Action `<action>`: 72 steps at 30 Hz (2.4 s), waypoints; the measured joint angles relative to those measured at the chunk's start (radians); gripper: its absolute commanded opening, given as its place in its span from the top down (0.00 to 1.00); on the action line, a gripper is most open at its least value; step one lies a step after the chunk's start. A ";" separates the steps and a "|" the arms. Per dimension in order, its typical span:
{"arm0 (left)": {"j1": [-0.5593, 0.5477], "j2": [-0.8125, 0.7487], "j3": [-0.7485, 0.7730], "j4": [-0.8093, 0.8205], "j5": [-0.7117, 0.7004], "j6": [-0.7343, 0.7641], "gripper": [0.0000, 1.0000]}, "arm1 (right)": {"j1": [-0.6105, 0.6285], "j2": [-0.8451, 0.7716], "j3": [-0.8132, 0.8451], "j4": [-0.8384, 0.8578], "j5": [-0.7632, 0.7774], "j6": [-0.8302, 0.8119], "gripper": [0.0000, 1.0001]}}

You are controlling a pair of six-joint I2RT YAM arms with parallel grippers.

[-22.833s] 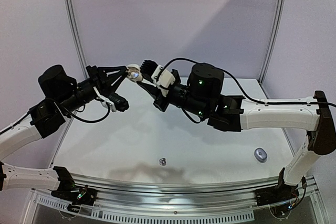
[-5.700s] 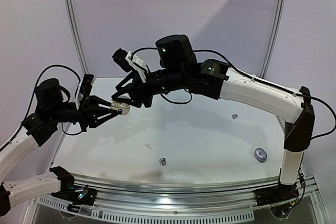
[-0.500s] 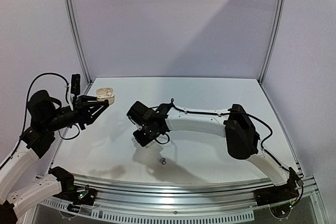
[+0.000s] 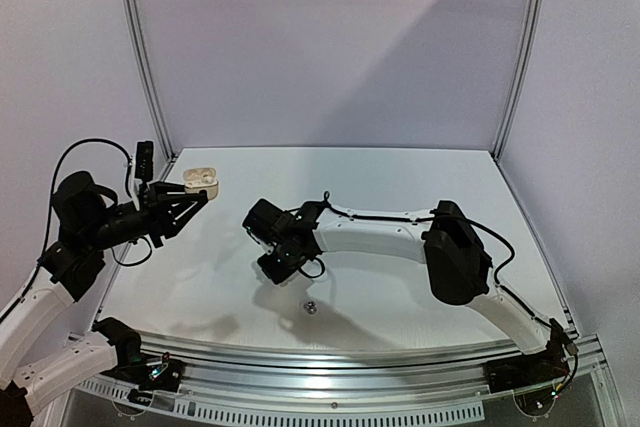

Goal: Insert the wireless bluetooth earbuds into the charging case
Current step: Pick up the left earbud from the center of the board.

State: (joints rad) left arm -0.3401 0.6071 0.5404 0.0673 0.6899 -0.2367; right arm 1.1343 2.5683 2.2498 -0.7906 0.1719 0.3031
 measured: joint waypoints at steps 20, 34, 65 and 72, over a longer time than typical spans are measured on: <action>0.000 0.008 0.000 0.002 0.010 0.000 1.00 | 0.005 -0.013 -0.023 -0.003 -0.017 -0.019 0.77; 0.000 0.008 0.000 0.002 0.013 0.000 1.00 | 0.006 -0.050 -0.079 -0.014 -0.049 -0.021 0.85; -0.014 0.053 -0.093 0.247 -0.233 0.034 1.00 | -0.028 -0.627 -0.201 0.463 0.082 0.058 1.00; -0.127 0.087 -0.134 0.410 -0.387 0.074 1.00 | 0.061 -0.620 -0.138 0.807 0.121 -0.037 1.00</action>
State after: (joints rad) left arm -0.4671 0.6941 0.4068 0.4770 0.3027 -0.1627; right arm 1.1957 1.9480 2.1117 0.0162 0.2928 0.2665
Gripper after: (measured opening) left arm 0.255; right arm 0.161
